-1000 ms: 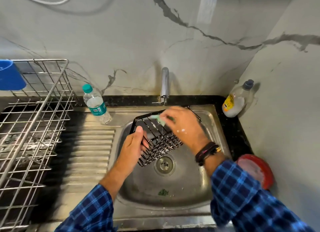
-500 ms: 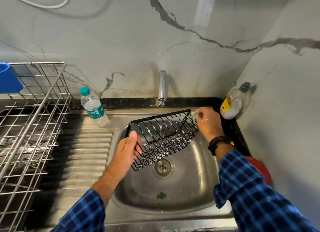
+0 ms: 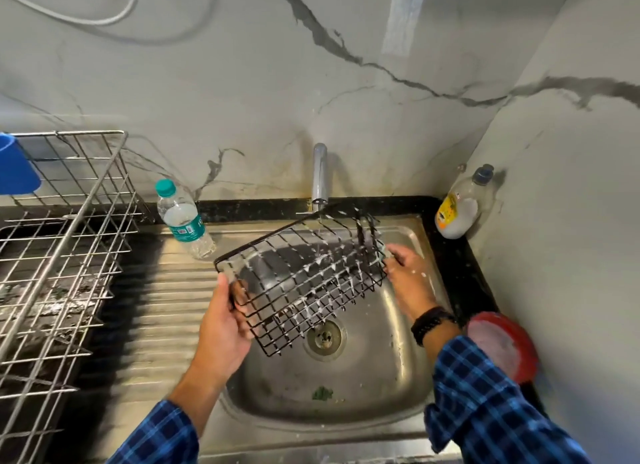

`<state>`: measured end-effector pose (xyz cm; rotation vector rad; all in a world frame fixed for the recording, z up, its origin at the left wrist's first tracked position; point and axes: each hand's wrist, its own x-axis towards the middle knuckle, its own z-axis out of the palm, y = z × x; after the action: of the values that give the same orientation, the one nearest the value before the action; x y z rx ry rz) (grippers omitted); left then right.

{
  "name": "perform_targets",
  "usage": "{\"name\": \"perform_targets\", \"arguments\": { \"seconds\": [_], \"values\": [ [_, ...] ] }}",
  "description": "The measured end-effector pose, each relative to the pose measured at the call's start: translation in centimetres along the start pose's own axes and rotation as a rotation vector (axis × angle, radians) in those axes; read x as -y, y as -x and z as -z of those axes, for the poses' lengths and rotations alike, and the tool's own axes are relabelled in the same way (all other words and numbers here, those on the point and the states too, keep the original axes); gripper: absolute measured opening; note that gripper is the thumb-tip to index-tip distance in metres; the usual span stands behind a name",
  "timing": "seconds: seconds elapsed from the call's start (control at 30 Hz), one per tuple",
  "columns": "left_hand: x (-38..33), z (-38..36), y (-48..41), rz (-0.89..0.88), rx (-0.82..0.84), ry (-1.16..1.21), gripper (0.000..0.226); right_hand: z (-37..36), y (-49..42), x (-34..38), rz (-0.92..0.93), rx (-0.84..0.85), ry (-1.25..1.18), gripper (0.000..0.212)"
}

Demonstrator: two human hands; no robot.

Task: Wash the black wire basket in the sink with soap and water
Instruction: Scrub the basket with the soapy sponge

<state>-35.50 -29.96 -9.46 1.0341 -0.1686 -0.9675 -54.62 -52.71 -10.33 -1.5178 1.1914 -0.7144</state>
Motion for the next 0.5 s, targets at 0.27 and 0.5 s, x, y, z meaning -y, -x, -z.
{"name": "perform_targets", "arguments": {
  "seconds": [0.27,0.5],
  "values": [
    [0.9,1.7,0.1,0.143,-0.092,0.204,0.057,-0.4,1.1,1.1,0.058,-0.04,0.018,0.016],
    [1.3,0.5,-0.1,0.203,-0.138,0.172,0.056,-0.9,0.3,6.6,0.318,-0.025,0.184,0.016]
  ]
}}
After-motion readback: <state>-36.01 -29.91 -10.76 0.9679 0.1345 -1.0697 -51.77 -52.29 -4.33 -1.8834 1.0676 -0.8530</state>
